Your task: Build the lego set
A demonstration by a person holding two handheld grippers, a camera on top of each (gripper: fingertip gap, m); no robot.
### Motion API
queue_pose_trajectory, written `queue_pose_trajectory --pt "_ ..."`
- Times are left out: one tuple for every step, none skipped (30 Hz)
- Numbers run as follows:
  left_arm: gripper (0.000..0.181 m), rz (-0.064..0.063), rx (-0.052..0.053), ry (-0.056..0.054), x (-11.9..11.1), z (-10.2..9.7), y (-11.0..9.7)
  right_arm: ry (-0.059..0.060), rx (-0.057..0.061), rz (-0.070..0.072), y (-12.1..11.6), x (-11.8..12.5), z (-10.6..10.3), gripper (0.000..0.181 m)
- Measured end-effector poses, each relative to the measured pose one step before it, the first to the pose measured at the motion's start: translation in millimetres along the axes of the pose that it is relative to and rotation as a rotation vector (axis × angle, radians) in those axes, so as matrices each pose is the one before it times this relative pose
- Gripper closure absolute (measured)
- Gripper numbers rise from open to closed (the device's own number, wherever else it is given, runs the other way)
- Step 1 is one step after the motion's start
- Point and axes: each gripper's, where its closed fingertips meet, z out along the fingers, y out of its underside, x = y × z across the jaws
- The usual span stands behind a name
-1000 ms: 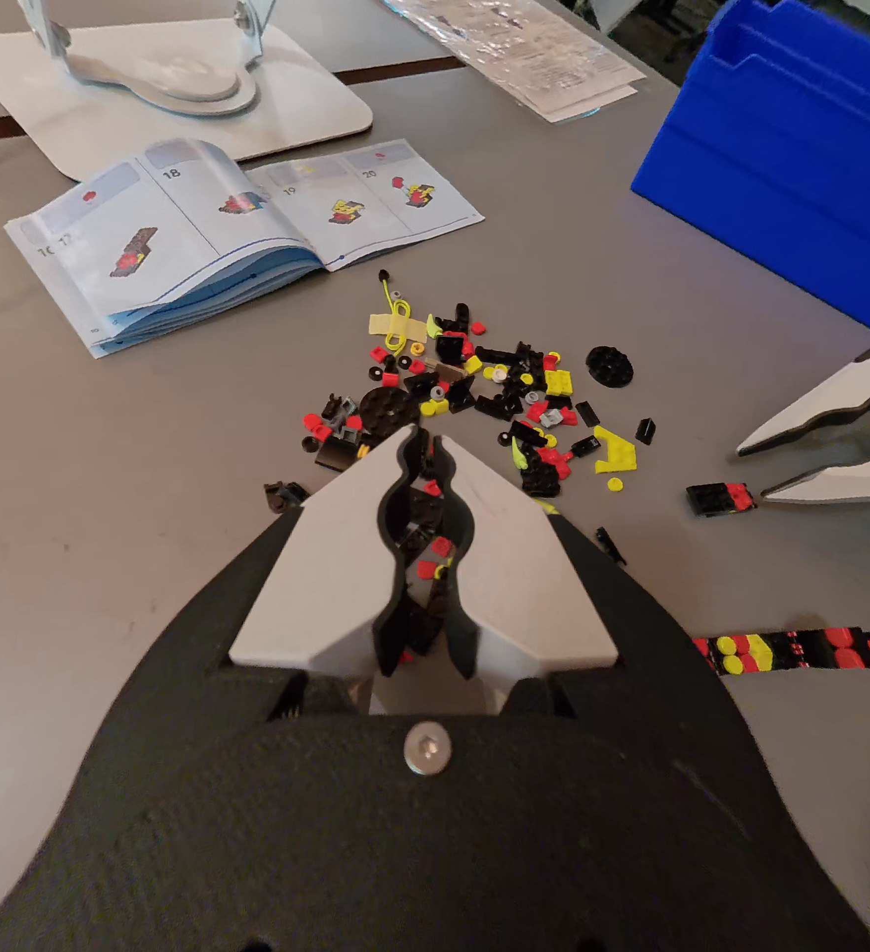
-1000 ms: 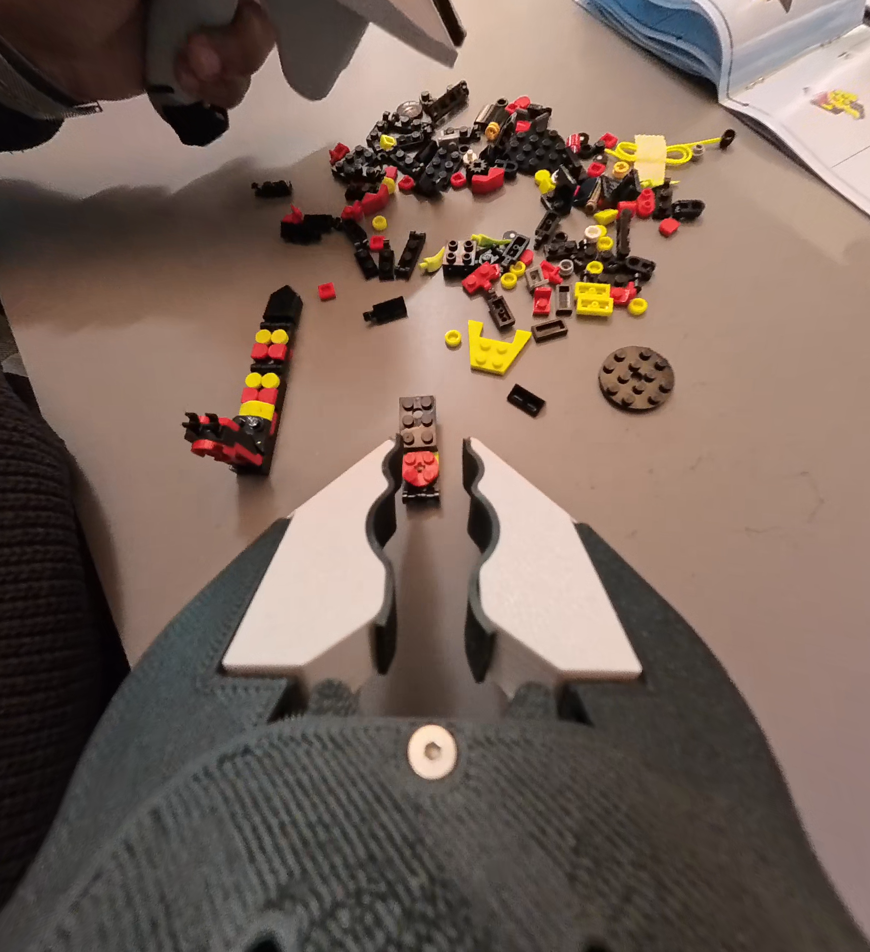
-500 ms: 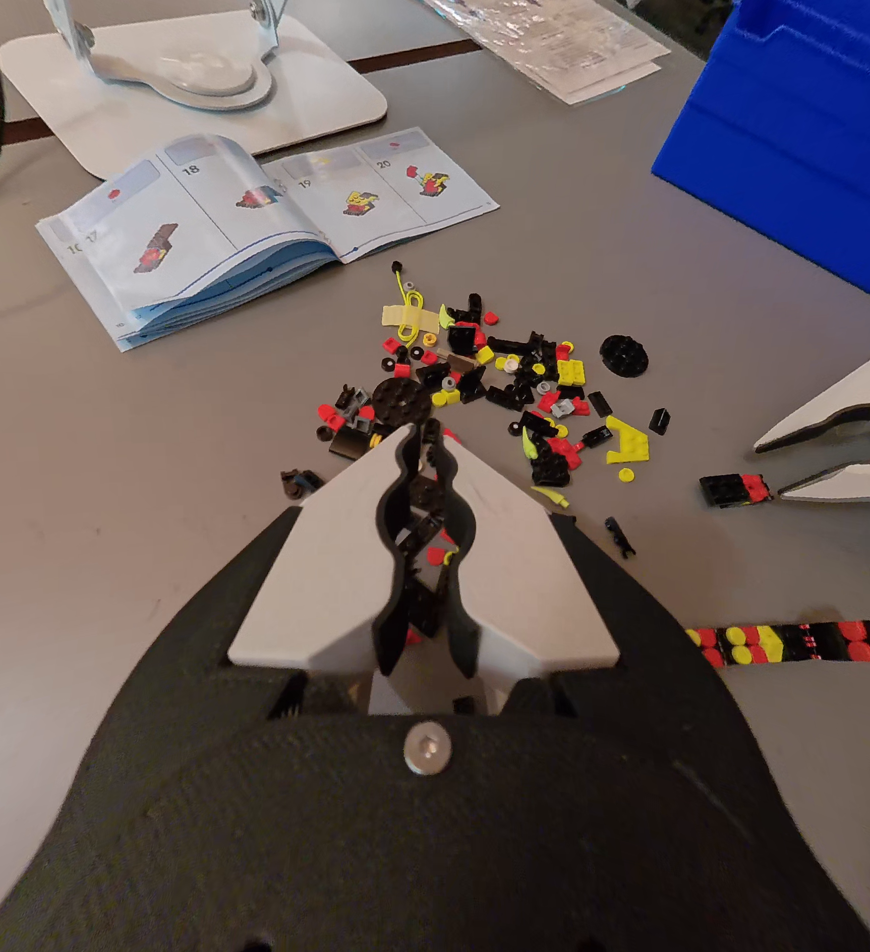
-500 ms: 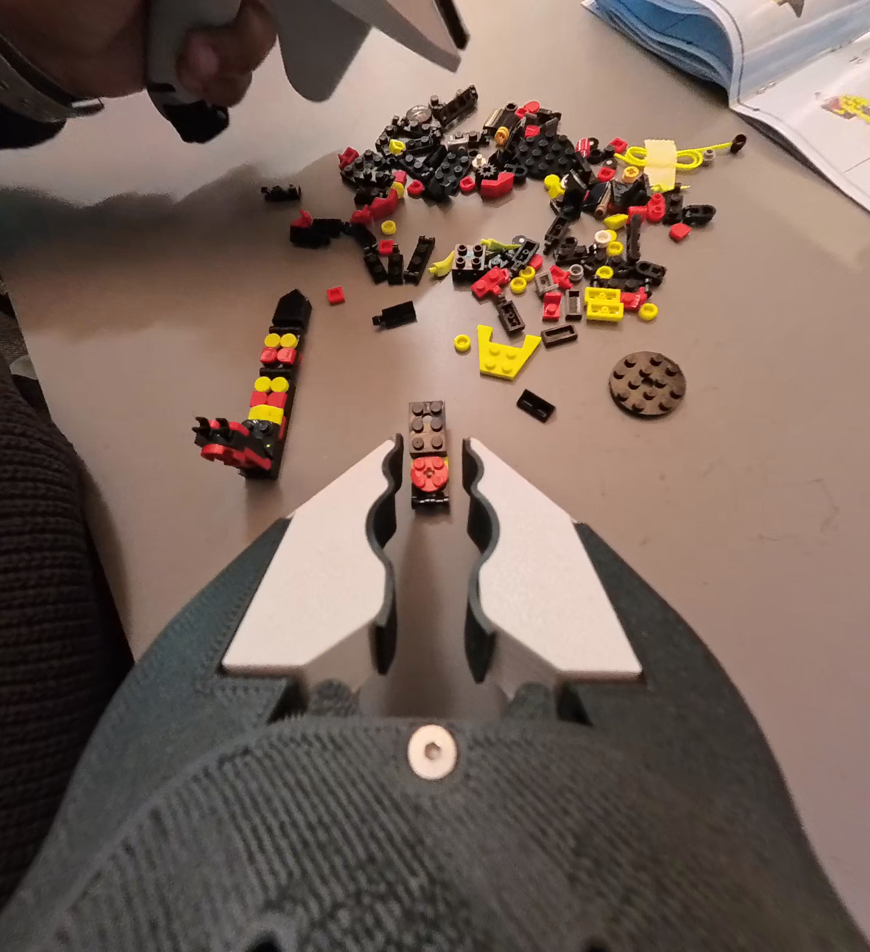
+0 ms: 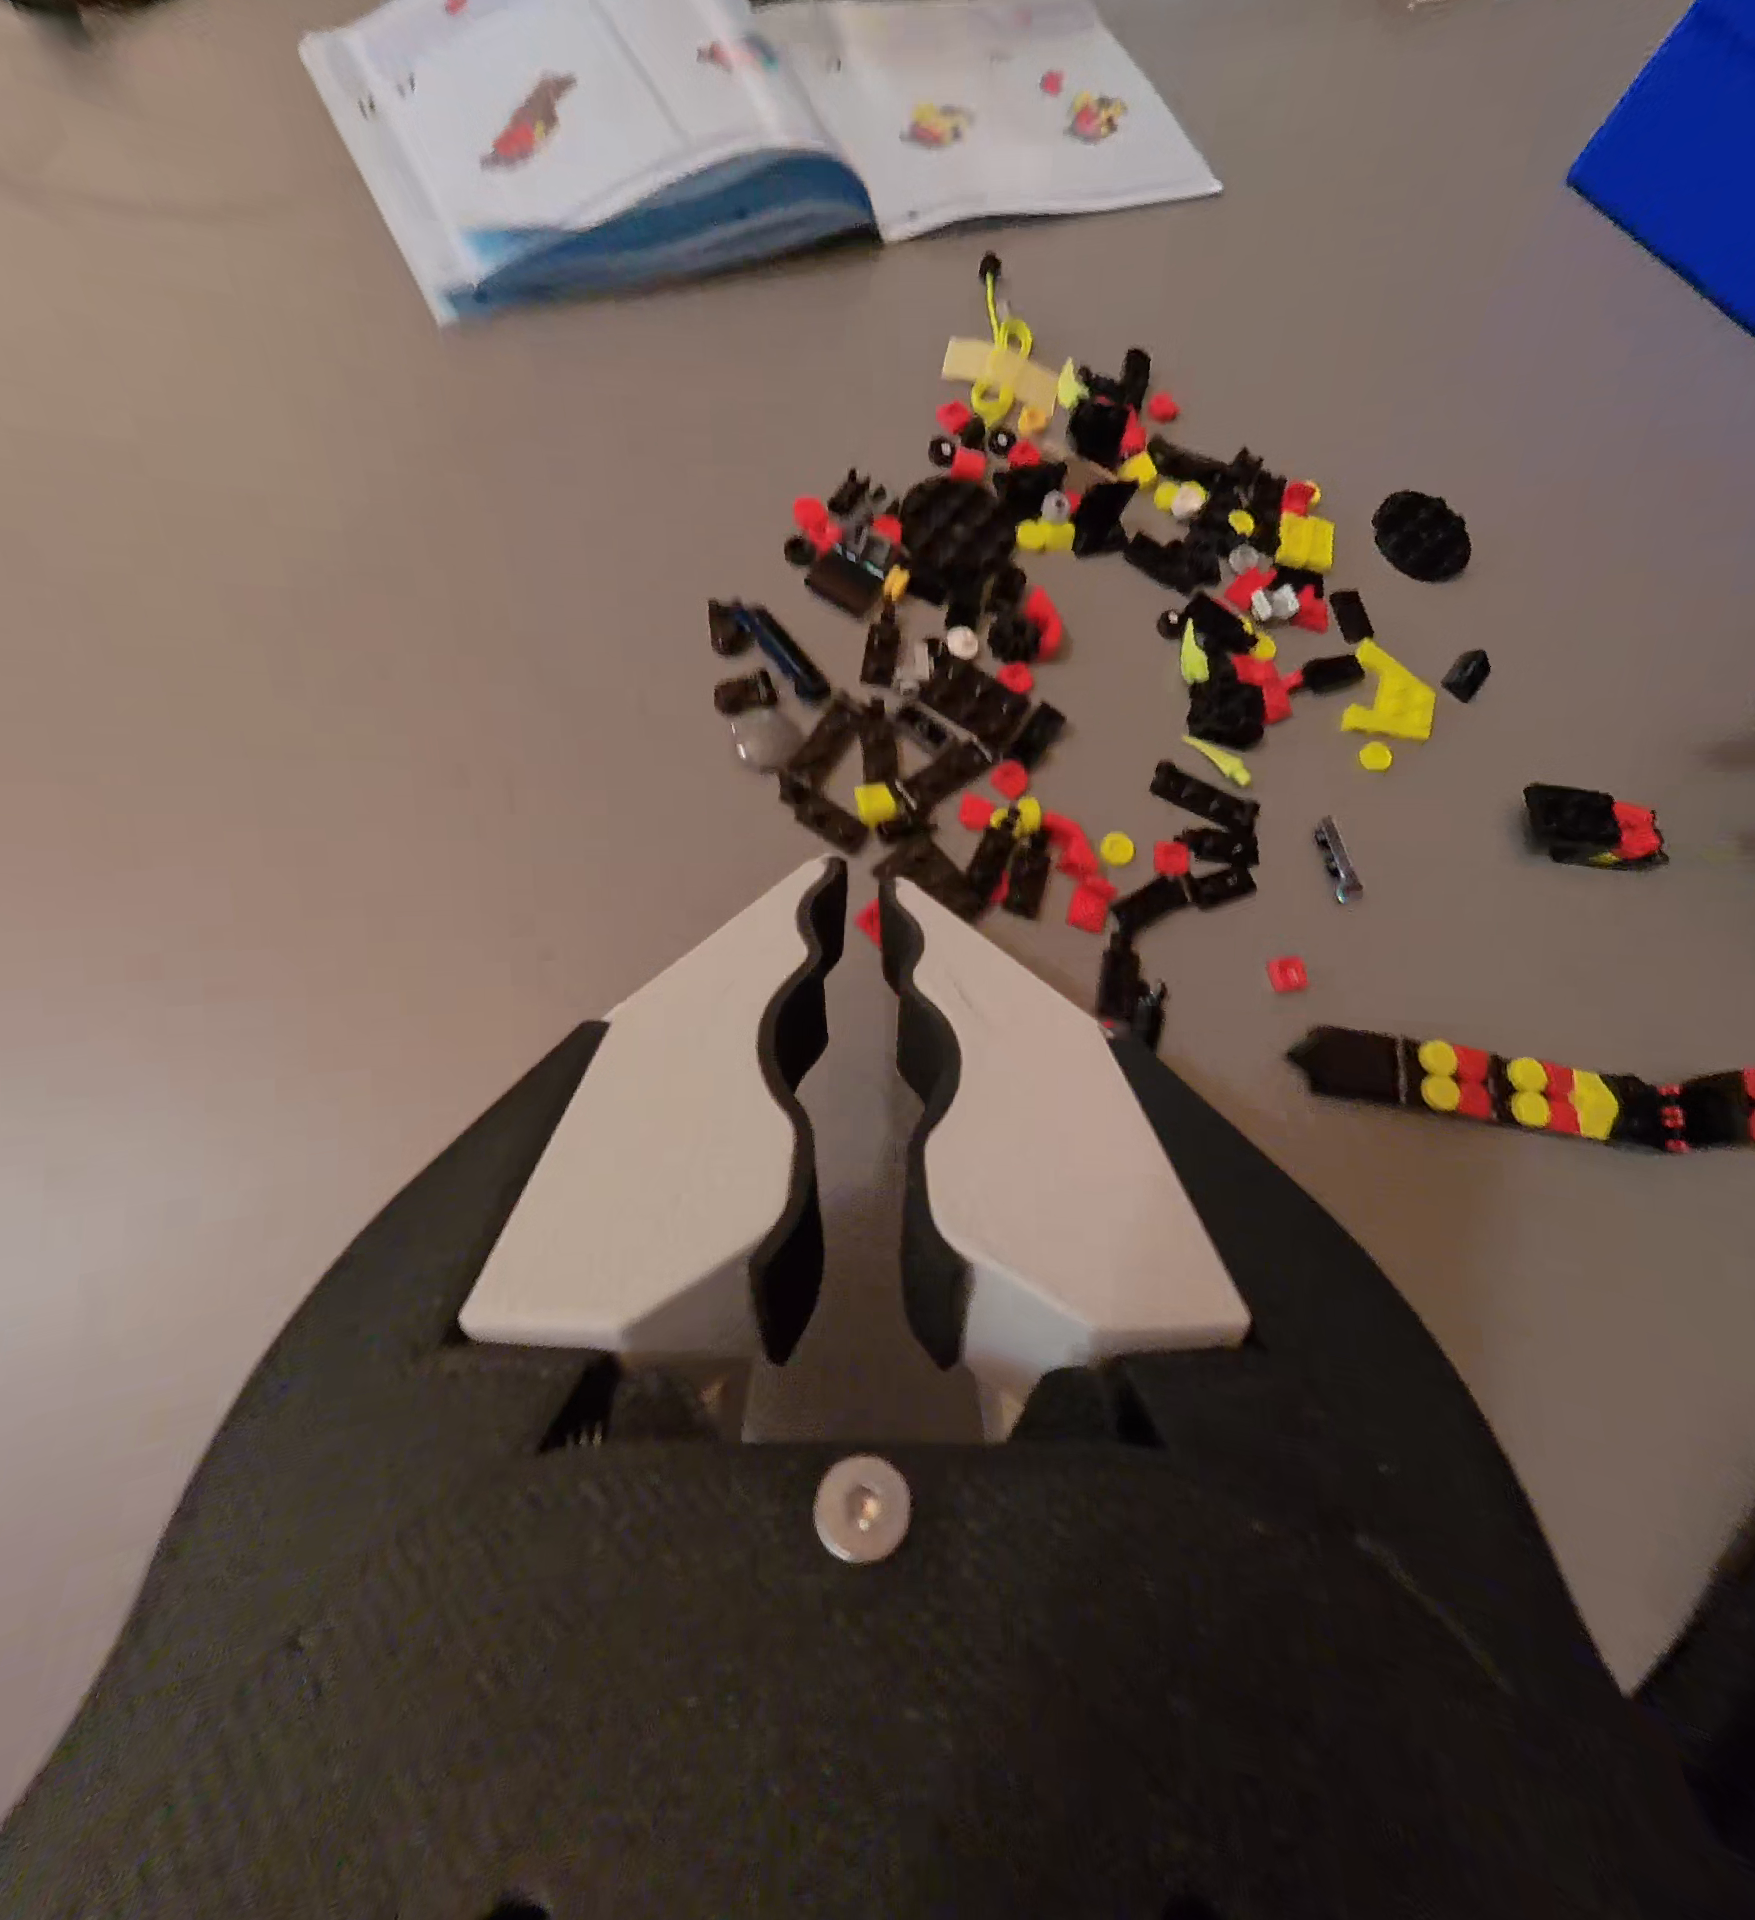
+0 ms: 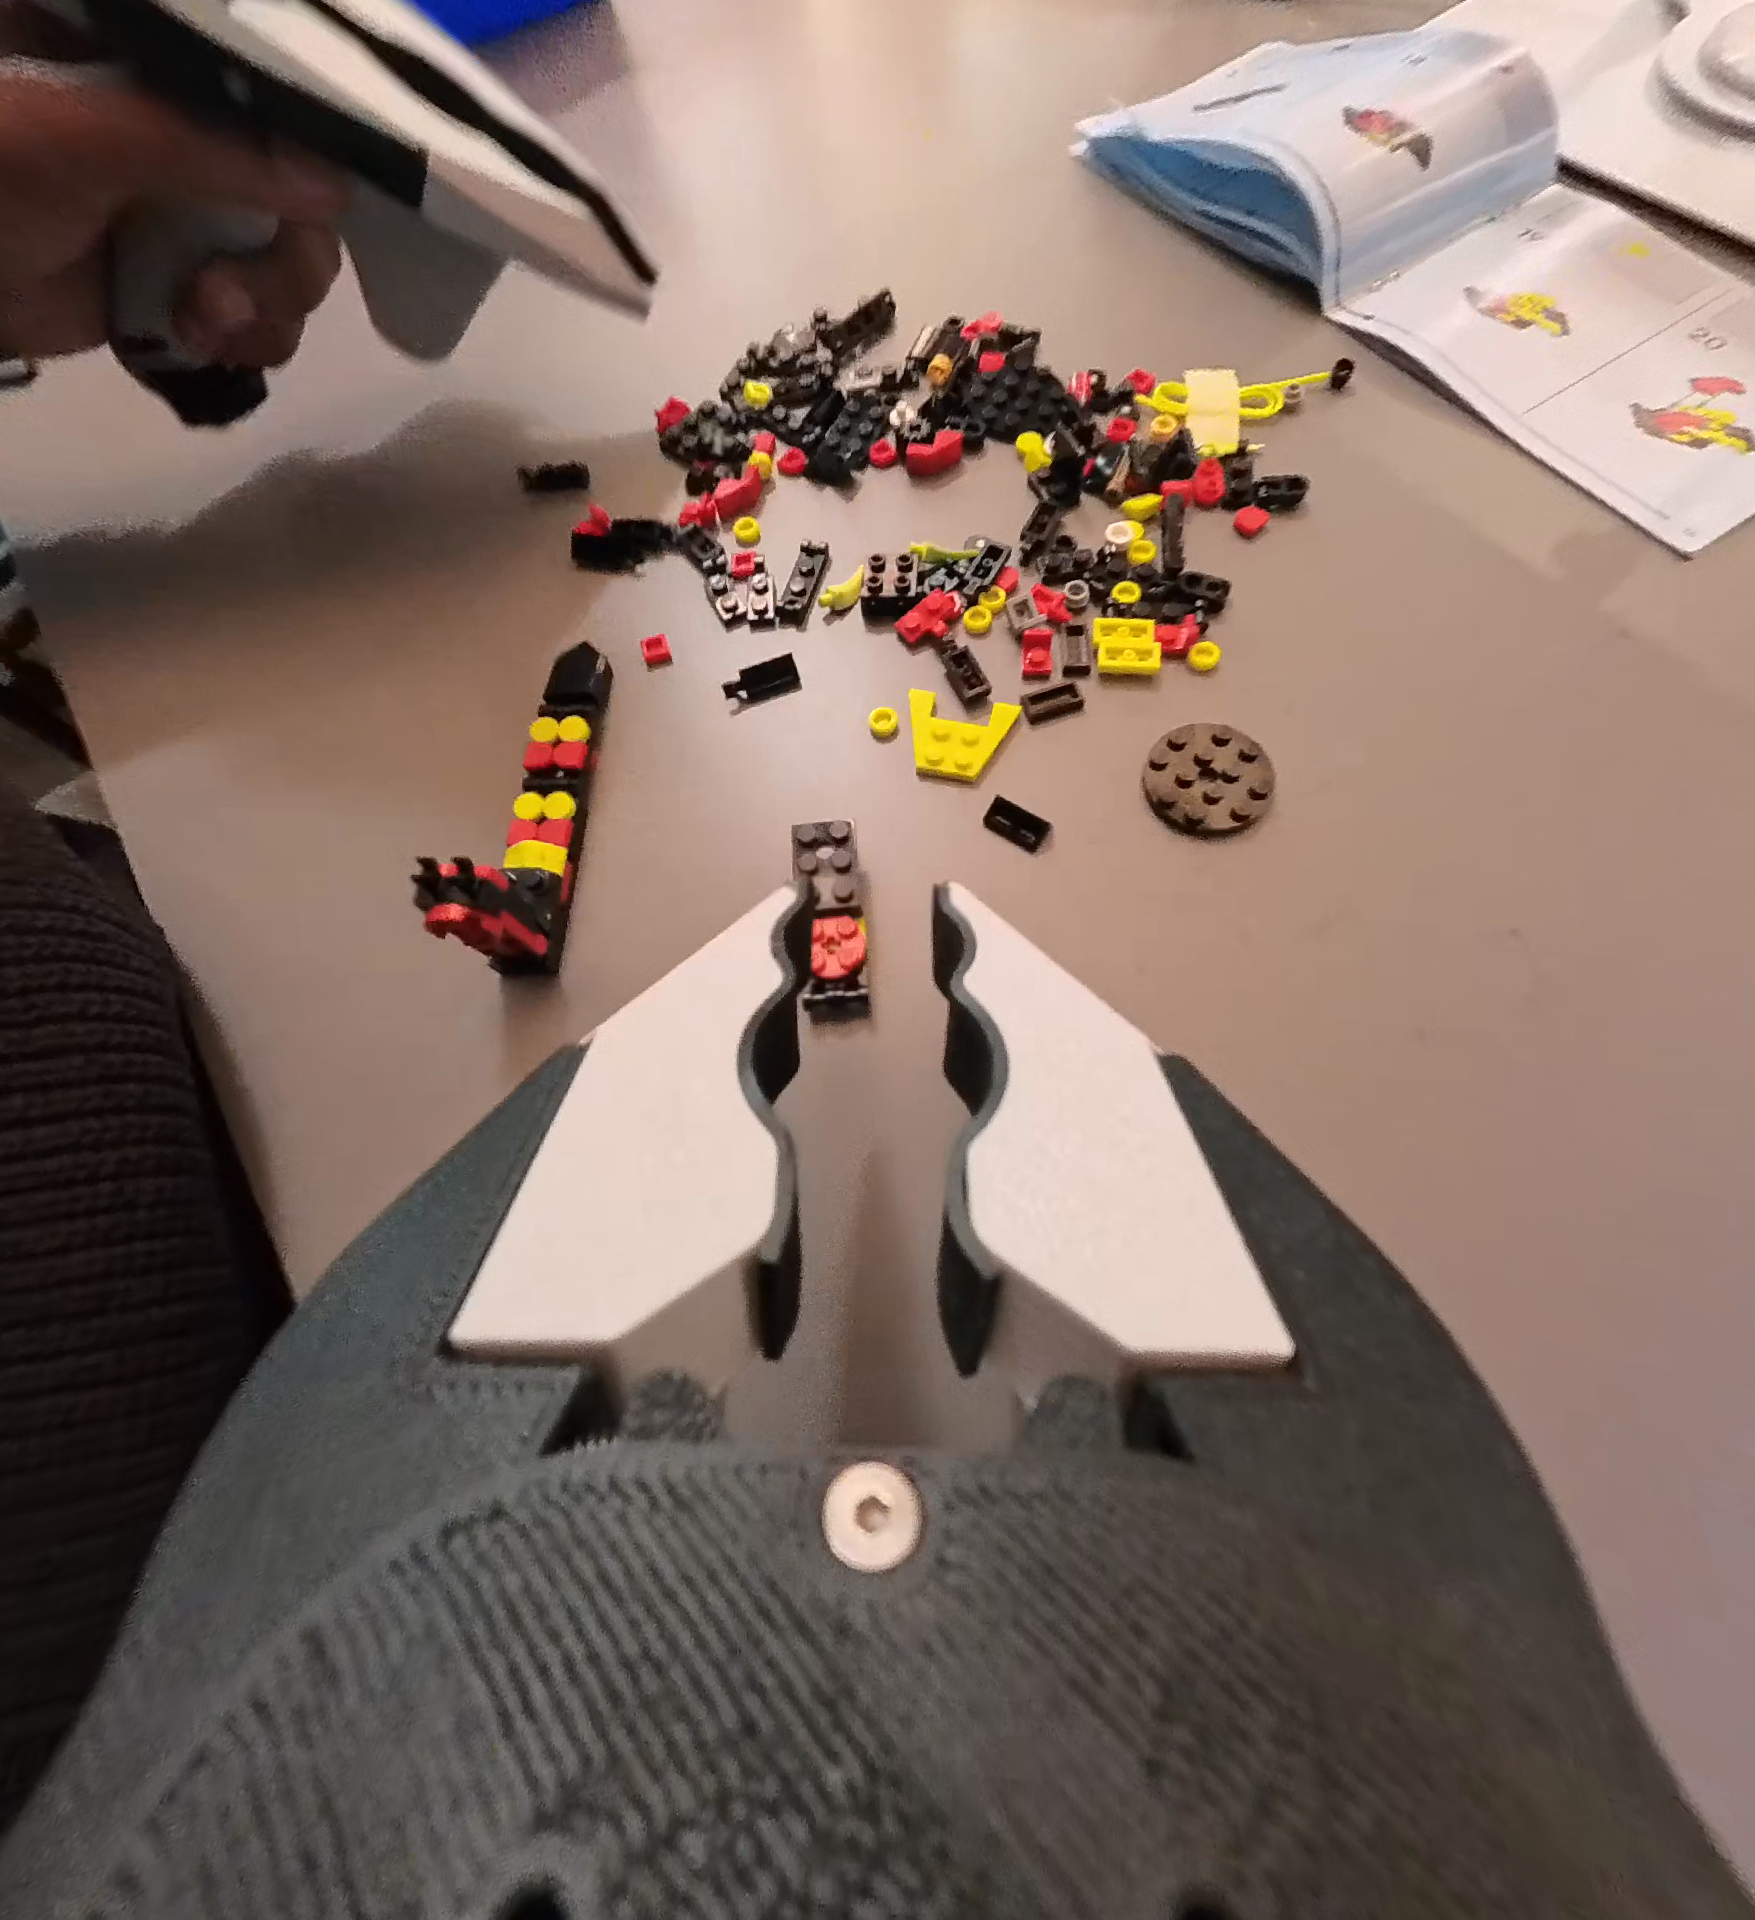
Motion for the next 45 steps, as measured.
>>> queue_pose_trajectory --pt "0.177 -0.0141 -0.0053 0.0078 1.68 -1.42 4.30 0.0005 0.0120 0.0077 -2.11 -0.93 -3.74 0.159" --pt "0.177 -0.0075 -0.0016 0.0090 2.06 -1.17 2.26 0.0063 0.0082 0.0002 -0.81 -0.61 -3.75 0.159" --pt "0.177 0.0018 0.0049 0.0101 2.47 -0.95 0.08 0.0123 0.0028 -0.0054 0.81 0.36 -3.81 0.158" --pt "0.177 0.0101 0.0061 0.0080 2.52 -0.23 -1.29 0.0127 -0.0011 -0.0063 1.84 0.88 -3.50 0.157" --pt "0.177 0.0162 0.0034 0.0091 2.82 0.70 -1.29 0.0109 -0.0012 -0.0021 2.28 1.20 -3.18 0.157" --pt "0.177 0.0192 -0.0034 0.0153 3.93 1.78 -0.04 0.0067 0.0021 0.0040 1.56 1.20 -2.67 0.156" --pt "0.178 0.0202 -0.0159 0.0181 4.57 2.80 2.19 0.0000 0.0066 0.0094 0.22 0.74 -2.14 0.156" --pt "0.178 0.0202 -0.0252 0.0156 4.29 3.39 3.84 -0.0064 0.0115 0.0136 -1.42 0.26 -1.26 0.156" --pt "0.178 0.0218 -0.0246 0.0168 4.60 3.10 3.85 -0.0118 0.0162 0.0153 -2.50 -0.38 -0.46 0.156" --pt "0.179 0.0238 -0.0199 0.0145 4.37 2.43 3.10 -0.0162 0.0167 0.0156 -2.30 -1.11 0.34 0.157" --pt "0.179 0.0252 -0.0125 0.0070 3.09 1.57 1.69 -0.0213 0.0121 0.0160 -1.07 -1.77 1.05 0.157" --pt "0.179 0.0254 -0.0050 0.0021 1.98 0.60 0.46 -0.0258 0.0097 0.0147 -0.94 -2.92 0.90 0.157" --pt "0.179 0.0226 -0.0010 0.0023 1.38 -0.01 -0.20 -0.0231 0.0126 0.0108 -2.14 -3.25 0.56 0.158" --pt "0.179 0.0153 -0.0006 -0.0006 0.44 -0.35 -0.02 -0.0142 0.0148 0.0051 -2.87 -2.86 0.11 0.158" --pt "0.179 0.0076 0.0001 -0.0011 -0.26 -0.56 0.04 -0.0062 0.0119 -0.0014 -2.42 -2.21 0.06 0.158" --pt "0.180 0.0013 0.0013 0.0029 -0.11 -0.73 0.11 -0.0007 0.0035 -0.0067 -0.76 -1.42 0.29 0.158" --pt "0.179 -0.0046 0.0020 0.0051 -0.02 -0.61 0.10 0.0038 -0.0062 -0.0095 0.94 -0.53 0.68 0.158" --pt "0.179 -0.0072 0.0026 0.0062 -0.19 -0.61 -0.19 0.0059 -0.0127 -0.0104 2.03 0.12 1.00 0.158" --pt "0.179 -0.0076 0.0047 0.0082 0.05 -0.63 -0.51 0.0051 -0.0146 -0.0095 2.47 0.30 1.19 0.158" --pt "0.179 -0.0081 0.0060 0.0098 0.32 -0.56 -0.70 0.0031 -0.0128 -0.0068 2.16 0.22 1.21 0.158" --pt "0.179 -0.0082 0.0052 0.0112 0.64 -0.24 -0.53 0.0005 -0.0082 -0.0038 1.31 -0.23 0.99 0.157" --pt "0.179 -0.0074 0.0008 0.0106 0.77 0.01 0.03 -0.0017 -0.0039 -0.0011 0.59 -0.48 0.78 0.157" --pt "0.179 -0.0041 -0.0036 0.0074 0.56 0.26 0.66 -0.0025 -0.0015 0.0004 0.20 -0.53 0.58 0.157" --pt "0.179 -0.0006 -0.0065 -0.0010 -0.42 0.33 1.07 -0.0016 -0.0009 0.0005 0.16 -0.33 0.30 0.157" --pt "0.179 0.0027 -0.0081 -0.0083 -1.31 0.38 1.36 -0.0001 -0.0015 0.0003 0.27 0.09 0.16 0.157" --pt "0.180 0.0050 -0.0061 -0.0064 -0.97 0.44 1.08 0.0013 -0.0018 0.0006 0.46 0.48 0.00 0.157" --pt "0.180 0.0035 -0.0031 -0.0035 -0.50 0.43 0.58 0.0016 -0.0010 0.0015 0.36 0.55 -0.18 0.157" --pt "0.181 0.0003 -0.0009 -0.0016 -0.24 0.30 0.20 0.0007 0.0002 0.0027 0.11 0.51 -0.24 0.157" --pt "0.181 -0.0013 0.0001 0.0008 0.02 0.32 0.06 -0.0007 0.0013 0.0037 -0.05 0.36 -0.17 0.157" --pt "0.181 -0.0016 -0.0003 0.0020 0.20 0.36 0.05 -0.0015 0.0015 0.0041 -0.19 0.29 -0.21 0.157" --pt "0.181 -0.0020 -0.0010 0.0003 -0.19 0.20 0.21 -0.0017 0.0010 0.0040 0.02 0.21 -0.06 0.157" --pt "0.181 -0.0020 -0.0010 -0.0005 -0.32 0.27 0.28 -0.0015 0.0002 0.0033 0.08 0.19 -0.02 0.157" --pt "0.181 -0.0019 0.0000 0.0007 -0.13 0.20 0.14 -0.0010 -0.0001 0.0023 0.03 0.11 0.01 0.157" --pt "0.181 -0.0024 0.0000 0.0019 0.06 0.27 0.06 -0.0006 -0.0003 0.0014 0.11 0.15 0.14 0.157" --pt "0.181 -0.0027 0.0000 0.0027 0.29 0.29 0.07 -0.0005 -0.0005 0.0009 0.12 0.09 0.00 0.157" --pt "0.181 -0.0018 0.0004 0.0032 0.52 0.23 0.01 -0.0005 -0.0008 0.0006 0.21 0.03 0.12 0.156" --pt "0.181 -0.0004 -0.0005 0.0030 0.55 0.36 0.00 -0.0003 -0.0010 0.0005 0.18 -0.07 0.06 0.156" --pt "0.181 0.0007 -0.0018 0.0011 0.30 0.29 0.33 -0.0001 -0.0010 0.0004 0.26 0.00 0.11 0.156" --pt "0.181 0.0016 -0.0014 -0.0002 0.15 0.35 0.27 0.0000 -0.0009 0.0003 0.16 0.00 0.07 0.156" --pt "0.181 0.0013 0.0000 -0.0003 0.06 0.05 0.01 0.0000 -0.0007 0.0003 0.12 0.09 0.08 0.156" --pt "0.181 0.0003 0.0006 0.0001 0.00 0.04 -0.09 -0.0001 -0.0004 0.0004 0.15 -0.01 0.02 0.156" --pt "0.181 -0.0004 0.0006 0.0006 0.04 -0.05 -0.16 -0.0001 -0.0002 0.0003 0.04 0.08 0.11 0.156" --pt "0.181 -0.0009 0.0014 0.0006 -0.01 -0.09 -0.20 -0.0002 -0.0002 0.0004 0.03 -0.06 -0.01 0.156" --pt "0.181 -0.0013 0.0021 0.0005 -0.05 -0.20 -0.30 -0.0003 -0.0003 0.0005 0.06 0.05 0.10 0.156" --pt "0.181 -0.0015 0.0015 0.0003 -0.08 -0.18 -0.28 -0.0002 -0.0006 0.0005 0.10 0.05 0.09 0.156"
